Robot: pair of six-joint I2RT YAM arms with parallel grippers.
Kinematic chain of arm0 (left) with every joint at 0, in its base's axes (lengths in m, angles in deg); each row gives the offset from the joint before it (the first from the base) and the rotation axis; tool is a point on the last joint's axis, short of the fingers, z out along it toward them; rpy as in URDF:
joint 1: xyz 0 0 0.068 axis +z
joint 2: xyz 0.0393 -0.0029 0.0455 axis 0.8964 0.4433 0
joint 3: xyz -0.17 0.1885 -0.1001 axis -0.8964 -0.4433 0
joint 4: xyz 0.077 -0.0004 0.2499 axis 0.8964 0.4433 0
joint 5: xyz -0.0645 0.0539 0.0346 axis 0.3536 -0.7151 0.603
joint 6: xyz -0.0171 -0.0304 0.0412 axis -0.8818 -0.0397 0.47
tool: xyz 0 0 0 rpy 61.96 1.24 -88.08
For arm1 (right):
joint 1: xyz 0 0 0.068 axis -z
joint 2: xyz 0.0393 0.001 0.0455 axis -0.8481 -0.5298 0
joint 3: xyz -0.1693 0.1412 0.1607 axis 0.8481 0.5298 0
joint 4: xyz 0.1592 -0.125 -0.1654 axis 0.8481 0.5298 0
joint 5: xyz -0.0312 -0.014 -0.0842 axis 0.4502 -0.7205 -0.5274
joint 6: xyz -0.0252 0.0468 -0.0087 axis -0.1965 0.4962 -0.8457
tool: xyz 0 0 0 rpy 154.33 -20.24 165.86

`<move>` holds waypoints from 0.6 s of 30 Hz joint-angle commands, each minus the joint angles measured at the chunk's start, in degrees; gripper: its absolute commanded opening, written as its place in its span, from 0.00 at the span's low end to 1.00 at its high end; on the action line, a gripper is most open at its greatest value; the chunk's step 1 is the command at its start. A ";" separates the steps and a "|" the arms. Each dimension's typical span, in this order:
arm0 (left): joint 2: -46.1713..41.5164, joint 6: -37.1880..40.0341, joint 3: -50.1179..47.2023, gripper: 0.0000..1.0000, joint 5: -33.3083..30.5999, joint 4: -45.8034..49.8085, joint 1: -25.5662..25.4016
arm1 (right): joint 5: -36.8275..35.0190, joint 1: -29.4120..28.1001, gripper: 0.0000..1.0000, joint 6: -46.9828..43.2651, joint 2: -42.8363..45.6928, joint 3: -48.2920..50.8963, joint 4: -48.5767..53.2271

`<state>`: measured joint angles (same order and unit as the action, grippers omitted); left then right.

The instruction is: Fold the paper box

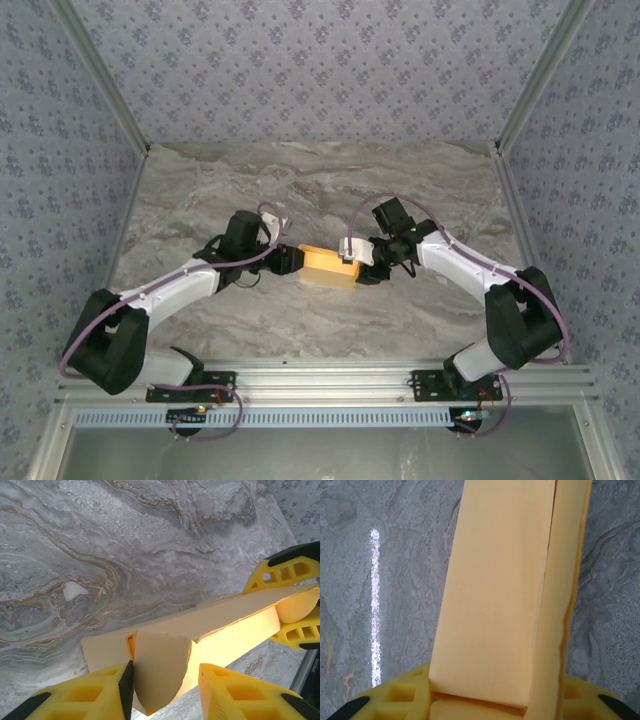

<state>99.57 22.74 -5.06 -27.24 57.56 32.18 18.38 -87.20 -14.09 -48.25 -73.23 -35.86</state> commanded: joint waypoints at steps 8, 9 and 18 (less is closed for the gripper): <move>-9.30 -1.11 1.89 0.72 -10.71 8.08 0.28 | -2.83 -0.64 0.32 -1.38 -3.56 1.10 2.97; -9.45 -1.11 2.06 0.72 -10.48 8.09 0.22 | -2.64 -0.65 0.32 -1.38 -3.77 0.97 2.92; -3.40 -1.09 3.08 0.49 -3.29 5.80 0.26 | -1.26 -0.51 0.32 -1.08 -4.17 0.20 4.65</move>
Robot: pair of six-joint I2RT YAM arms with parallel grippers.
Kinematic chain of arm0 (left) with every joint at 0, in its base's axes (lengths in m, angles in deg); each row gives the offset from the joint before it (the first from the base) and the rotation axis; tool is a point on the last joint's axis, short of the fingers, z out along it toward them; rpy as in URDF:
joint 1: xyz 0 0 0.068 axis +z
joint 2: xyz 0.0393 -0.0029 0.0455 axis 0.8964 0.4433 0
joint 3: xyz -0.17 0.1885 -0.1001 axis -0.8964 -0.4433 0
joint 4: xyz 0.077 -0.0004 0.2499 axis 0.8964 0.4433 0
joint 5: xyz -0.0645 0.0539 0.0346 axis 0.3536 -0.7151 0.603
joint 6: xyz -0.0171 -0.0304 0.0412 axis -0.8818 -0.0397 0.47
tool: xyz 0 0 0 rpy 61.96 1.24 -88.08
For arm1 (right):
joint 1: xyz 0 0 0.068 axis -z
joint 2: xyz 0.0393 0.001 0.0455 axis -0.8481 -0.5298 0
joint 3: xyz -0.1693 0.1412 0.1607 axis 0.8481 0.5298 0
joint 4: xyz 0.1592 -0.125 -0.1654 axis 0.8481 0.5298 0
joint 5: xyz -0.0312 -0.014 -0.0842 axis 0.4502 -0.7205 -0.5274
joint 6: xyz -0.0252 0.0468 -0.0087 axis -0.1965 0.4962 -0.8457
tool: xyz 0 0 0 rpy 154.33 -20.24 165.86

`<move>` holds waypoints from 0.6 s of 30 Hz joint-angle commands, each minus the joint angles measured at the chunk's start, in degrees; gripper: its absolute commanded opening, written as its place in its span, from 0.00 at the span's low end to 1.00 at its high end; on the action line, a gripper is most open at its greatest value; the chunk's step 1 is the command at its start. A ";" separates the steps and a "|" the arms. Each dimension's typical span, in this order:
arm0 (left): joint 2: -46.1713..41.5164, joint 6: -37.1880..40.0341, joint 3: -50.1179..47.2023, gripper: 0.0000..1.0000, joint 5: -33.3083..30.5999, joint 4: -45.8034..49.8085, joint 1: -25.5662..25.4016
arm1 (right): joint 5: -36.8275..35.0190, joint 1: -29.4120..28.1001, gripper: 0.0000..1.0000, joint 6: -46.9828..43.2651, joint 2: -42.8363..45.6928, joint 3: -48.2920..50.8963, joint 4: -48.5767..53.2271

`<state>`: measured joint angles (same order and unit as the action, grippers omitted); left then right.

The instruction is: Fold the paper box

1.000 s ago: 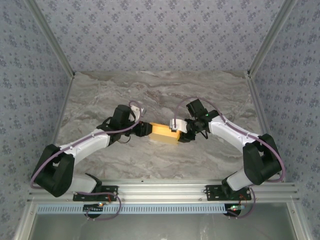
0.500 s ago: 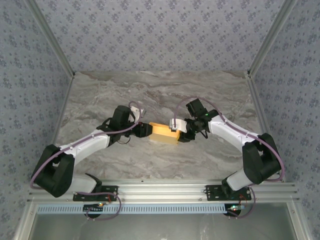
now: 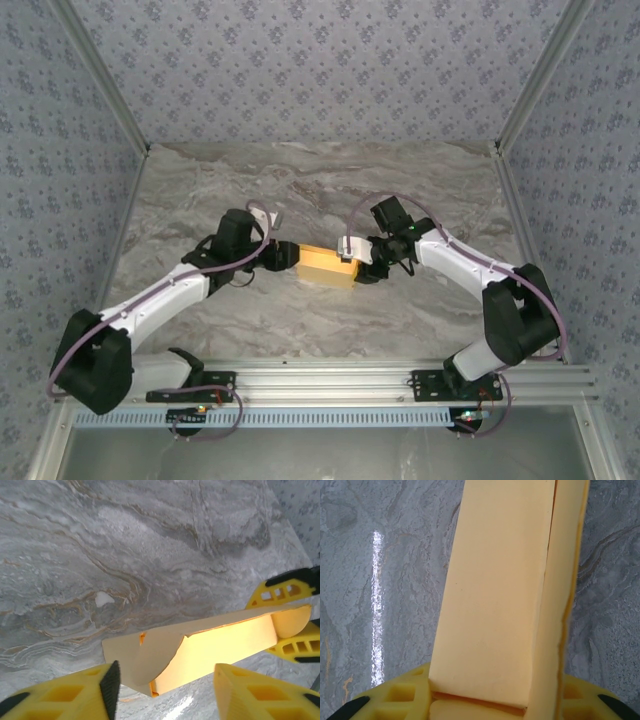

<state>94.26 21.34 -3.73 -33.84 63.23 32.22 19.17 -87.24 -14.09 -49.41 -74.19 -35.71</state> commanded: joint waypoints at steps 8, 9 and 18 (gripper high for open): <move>3.28 0.73 3.33 0.41 6.08 -0.13 -0.07 | -2.53 -0.40 0.31 -0.75 -3.17 1.13 4.40; 3.01 0.80 3.48 0.42 5.82 0.03 -0.08 | -2.63 -0.46 0.31 -0.75 -3.22 1.14 4.40; 0.32 3.03 4.40 0.48 0.46 3.13 -0.09 | -2.89 -0.58 0.30 -0.76 -3.54 1.05 4.49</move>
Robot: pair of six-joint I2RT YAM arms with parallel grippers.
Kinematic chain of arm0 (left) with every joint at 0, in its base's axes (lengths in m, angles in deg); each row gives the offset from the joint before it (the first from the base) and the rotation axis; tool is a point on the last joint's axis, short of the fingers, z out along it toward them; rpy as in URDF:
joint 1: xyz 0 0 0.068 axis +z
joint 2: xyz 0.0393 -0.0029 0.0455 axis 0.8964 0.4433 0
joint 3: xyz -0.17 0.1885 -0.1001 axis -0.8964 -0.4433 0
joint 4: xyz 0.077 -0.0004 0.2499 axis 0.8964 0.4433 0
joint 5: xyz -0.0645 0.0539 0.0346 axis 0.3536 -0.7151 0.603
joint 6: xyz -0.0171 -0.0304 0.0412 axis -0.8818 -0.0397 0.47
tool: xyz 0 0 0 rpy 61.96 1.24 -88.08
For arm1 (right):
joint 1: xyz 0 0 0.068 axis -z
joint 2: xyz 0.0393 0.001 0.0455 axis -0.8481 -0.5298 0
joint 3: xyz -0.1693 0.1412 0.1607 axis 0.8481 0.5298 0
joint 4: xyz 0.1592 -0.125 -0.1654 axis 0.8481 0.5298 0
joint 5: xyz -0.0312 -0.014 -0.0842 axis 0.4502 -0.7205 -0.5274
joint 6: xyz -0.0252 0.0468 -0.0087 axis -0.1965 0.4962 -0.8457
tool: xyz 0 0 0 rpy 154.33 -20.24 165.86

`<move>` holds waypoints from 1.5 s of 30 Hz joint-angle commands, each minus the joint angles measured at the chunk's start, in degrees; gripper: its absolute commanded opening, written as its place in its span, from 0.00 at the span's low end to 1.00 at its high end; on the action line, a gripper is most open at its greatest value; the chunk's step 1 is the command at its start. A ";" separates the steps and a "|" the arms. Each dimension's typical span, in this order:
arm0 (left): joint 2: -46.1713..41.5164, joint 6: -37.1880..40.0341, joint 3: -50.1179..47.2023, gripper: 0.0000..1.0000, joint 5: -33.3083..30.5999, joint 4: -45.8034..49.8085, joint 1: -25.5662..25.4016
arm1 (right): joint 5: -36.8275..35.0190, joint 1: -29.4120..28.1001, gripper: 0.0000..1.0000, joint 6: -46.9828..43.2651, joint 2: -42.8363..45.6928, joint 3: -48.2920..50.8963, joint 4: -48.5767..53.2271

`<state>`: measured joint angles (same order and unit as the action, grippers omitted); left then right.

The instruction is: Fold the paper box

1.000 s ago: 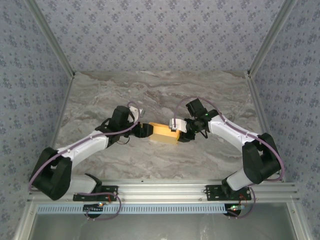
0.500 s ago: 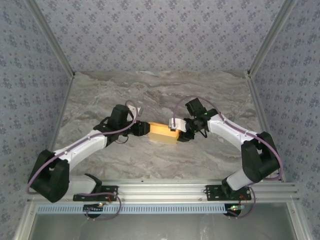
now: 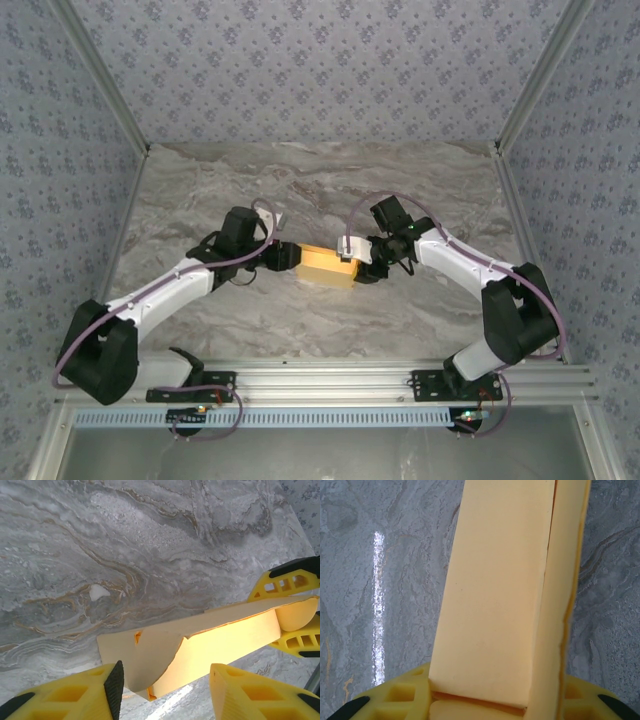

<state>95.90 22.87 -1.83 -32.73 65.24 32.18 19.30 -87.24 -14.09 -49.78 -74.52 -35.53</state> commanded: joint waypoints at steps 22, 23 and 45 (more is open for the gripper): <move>4.54 3.37 2.59 0.09 0.48 2.74 -0.80 | -3.81 -1.26 0.30 -0.98 -3.16 1.47 4.22; 4.93 3.70 2.56 0.08 0.06 3.00 -0.89 | -3.90 -1.21 0.30 -1.03 -3.15 1.47 4.14; 2.60 7.57 1.38 0.01 -6.88 8.19 -4.12 | -4.42 -1.53 0.29 -1.10 -3.46 1.46 4.27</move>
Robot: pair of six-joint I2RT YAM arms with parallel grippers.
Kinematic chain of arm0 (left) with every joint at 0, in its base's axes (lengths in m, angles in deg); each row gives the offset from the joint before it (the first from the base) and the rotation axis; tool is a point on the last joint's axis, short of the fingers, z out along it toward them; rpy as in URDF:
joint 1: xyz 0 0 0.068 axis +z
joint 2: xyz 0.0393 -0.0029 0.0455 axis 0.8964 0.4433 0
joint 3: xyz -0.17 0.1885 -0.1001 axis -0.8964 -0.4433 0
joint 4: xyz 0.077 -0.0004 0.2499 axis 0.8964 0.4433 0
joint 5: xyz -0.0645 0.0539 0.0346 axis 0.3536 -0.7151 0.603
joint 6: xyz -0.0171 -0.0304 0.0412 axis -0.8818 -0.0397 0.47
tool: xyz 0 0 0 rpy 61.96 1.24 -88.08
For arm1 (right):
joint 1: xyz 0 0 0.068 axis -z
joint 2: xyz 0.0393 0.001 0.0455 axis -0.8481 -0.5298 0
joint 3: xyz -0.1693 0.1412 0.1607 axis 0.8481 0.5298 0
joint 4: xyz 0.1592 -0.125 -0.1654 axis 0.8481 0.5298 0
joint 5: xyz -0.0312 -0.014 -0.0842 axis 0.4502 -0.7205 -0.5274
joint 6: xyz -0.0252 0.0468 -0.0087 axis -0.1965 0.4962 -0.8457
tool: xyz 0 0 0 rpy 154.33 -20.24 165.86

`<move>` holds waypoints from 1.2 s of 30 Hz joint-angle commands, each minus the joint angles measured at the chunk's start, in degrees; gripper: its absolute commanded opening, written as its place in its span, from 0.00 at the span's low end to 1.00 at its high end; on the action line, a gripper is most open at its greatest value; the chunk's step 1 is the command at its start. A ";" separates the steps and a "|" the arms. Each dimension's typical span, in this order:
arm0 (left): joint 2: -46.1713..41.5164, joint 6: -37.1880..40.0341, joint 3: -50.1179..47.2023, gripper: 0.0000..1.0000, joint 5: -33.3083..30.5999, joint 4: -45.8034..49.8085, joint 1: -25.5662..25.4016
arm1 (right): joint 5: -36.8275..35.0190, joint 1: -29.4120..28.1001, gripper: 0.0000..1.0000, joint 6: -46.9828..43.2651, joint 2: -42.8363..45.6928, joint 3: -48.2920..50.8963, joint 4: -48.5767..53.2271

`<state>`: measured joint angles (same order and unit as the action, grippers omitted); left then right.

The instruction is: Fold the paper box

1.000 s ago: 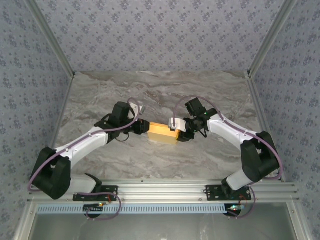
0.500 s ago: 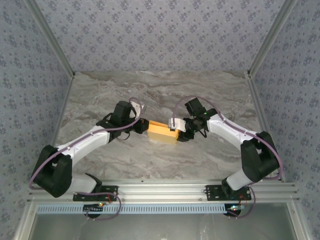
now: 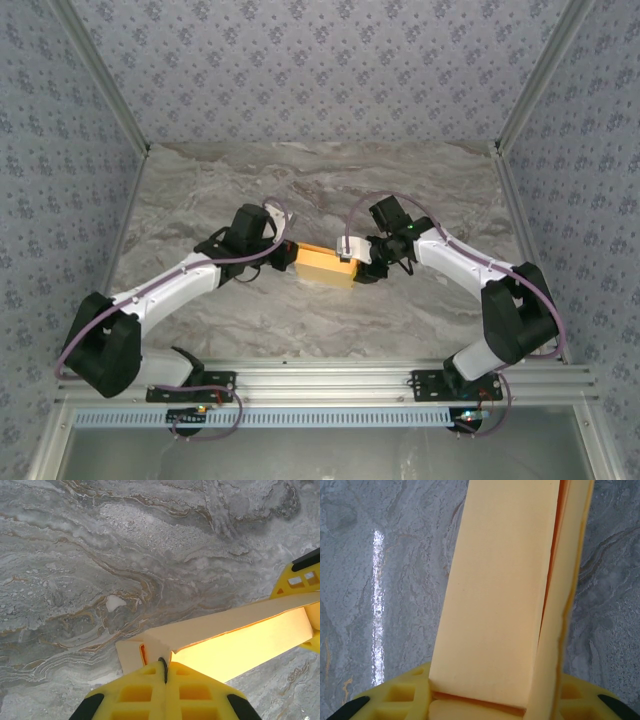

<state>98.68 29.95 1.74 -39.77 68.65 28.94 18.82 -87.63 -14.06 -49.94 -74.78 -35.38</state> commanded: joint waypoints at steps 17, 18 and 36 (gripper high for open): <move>1.72 -0.13 -8.19 0.07 -0.87 -1.96 -1.55 | -4.19 -1.80 0.29 -1.42 -3.35 1.99 3.24; 1.80 -0.27 -8.40 0.09 -0.73 -2.23 -1.56 | -4.14 -1.87 0.29 -1.49 -3.35 2.08 3.19; -21.38 -9.85 -16.65 0.87 2.61 -13.12 2.95 | -6.06 -2.92 0.29 -2.95 -3.47 2.68 3.01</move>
<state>79.53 24.16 -13.76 -38.56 59.99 30.43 17.22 -89.45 -15.22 -49.89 -74.78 -36.26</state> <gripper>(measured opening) 0.865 0.376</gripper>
